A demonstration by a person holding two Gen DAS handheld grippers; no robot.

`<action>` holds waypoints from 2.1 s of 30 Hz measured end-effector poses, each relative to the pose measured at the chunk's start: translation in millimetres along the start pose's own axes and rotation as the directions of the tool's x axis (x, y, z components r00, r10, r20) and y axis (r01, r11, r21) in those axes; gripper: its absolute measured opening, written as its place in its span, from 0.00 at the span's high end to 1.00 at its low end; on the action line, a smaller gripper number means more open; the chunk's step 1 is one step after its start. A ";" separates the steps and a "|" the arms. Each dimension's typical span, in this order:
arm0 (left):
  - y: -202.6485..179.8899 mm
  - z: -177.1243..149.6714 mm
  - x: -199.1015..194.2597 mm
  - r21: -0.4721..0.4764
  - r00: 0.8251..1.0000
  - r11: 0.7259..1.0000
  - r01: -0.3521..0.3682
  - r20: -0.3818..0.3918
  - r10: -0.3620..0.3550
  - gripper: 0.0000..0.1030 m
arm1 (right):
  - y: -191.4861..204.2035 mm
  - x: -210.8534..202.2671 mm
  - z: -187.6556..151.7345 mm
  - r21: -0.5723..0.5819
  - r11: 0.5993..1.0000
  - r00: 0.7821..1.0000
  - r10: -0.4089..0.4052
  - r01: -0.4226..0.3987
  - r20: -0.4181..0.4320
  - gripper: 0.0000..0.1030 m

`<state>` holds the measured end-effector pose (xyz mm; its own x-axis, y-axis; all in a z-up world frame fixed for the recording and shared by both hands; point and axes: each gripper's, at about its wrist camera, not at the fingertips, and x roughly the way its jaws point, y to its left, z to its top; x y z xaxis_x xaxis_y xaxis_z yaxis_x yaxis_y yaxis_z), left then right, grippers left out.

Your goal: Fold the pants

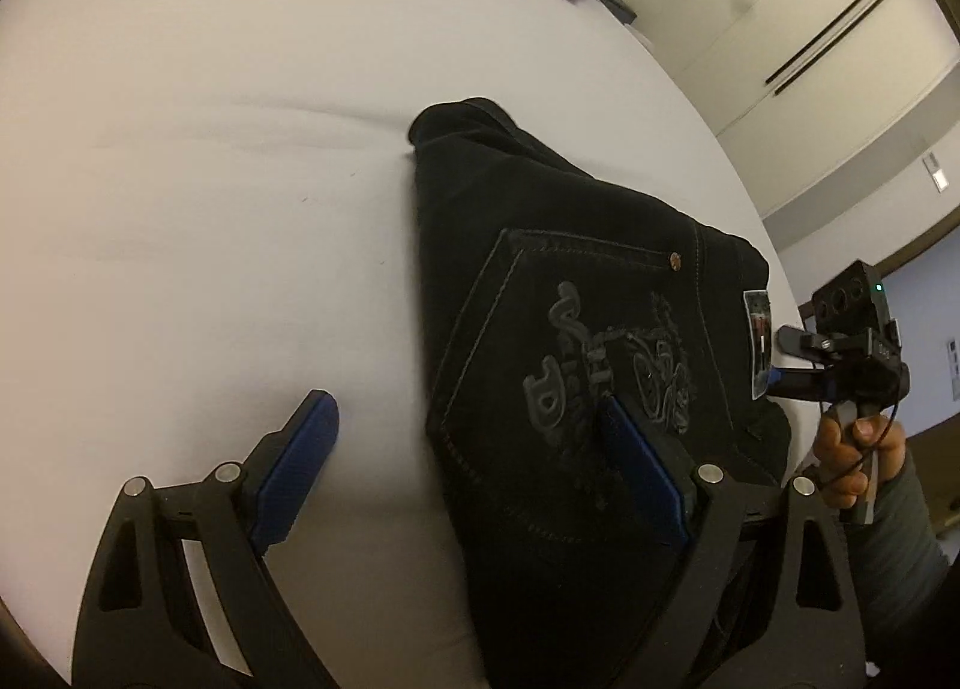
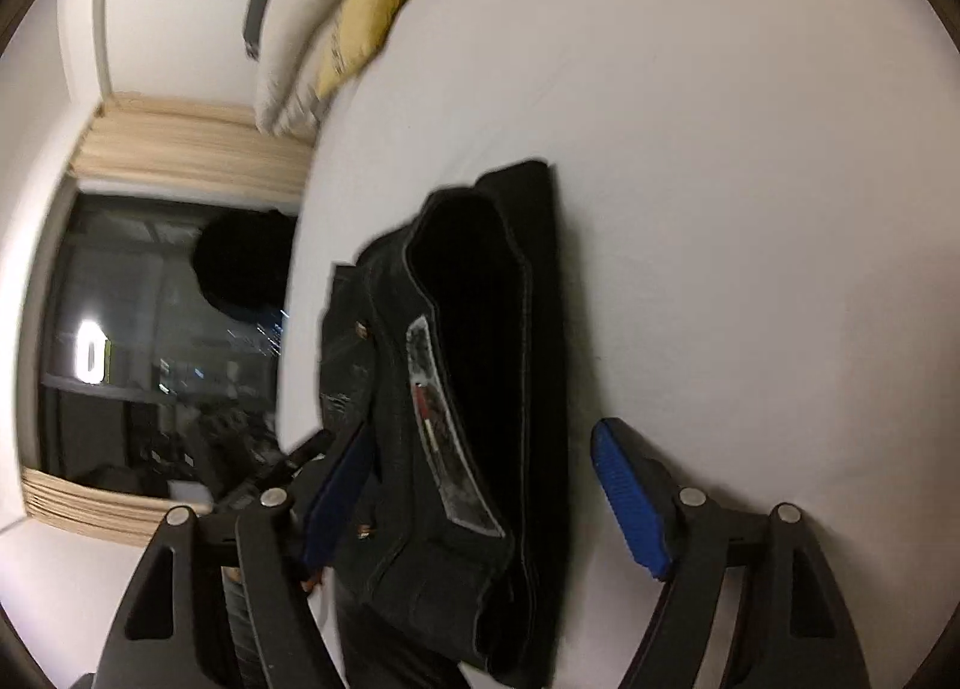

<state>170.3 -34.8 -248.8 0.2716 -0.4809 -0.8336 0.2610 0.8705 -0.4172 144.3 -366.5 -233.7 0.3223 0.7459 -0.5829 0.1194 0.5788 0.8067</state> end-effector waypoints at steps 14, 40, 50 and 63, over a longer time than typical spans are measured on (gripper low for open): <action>-36.0 7.3 -3.5 0.042 0.999 0.999 -0.030 0.019 0.030 0.82 | 24.6 -5.5 2.2 -0.165 0.974 0.988 -0.152 0.153 0.018 0.78; -77.3 120.3 57.4 0.145 0.968 0.963 -0.225 0.142 0.205 0.82 | 24.2 0.6 126.1 -0.199 0.937 0.954 -0.260 0.286 0.148 0.79; -53.6 106.8 50.7 0.078 0.956 0.965 -0.251 0.175 0.235 0.52 | 0.2 -33.7 99.1 -0.141 0.958 0.950 -0.214 0.249 0.226 0.39; -141.6 -3.6 -123.4 0.052 0.715 0.871 -0.489 0.596 0.366 0.00 | 99.6 -160.0 -46.0 -0.231 0.817 0.712 -0.277 0.528 0.645 0.13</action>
<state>96.5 -98.4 -88.1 0.8416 -0.0870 -0.5330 0.1422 0.9878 0.0632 61.4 -413.0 -64.6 0.8024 0.1578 -0.5756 0.0506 0.9429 0.3291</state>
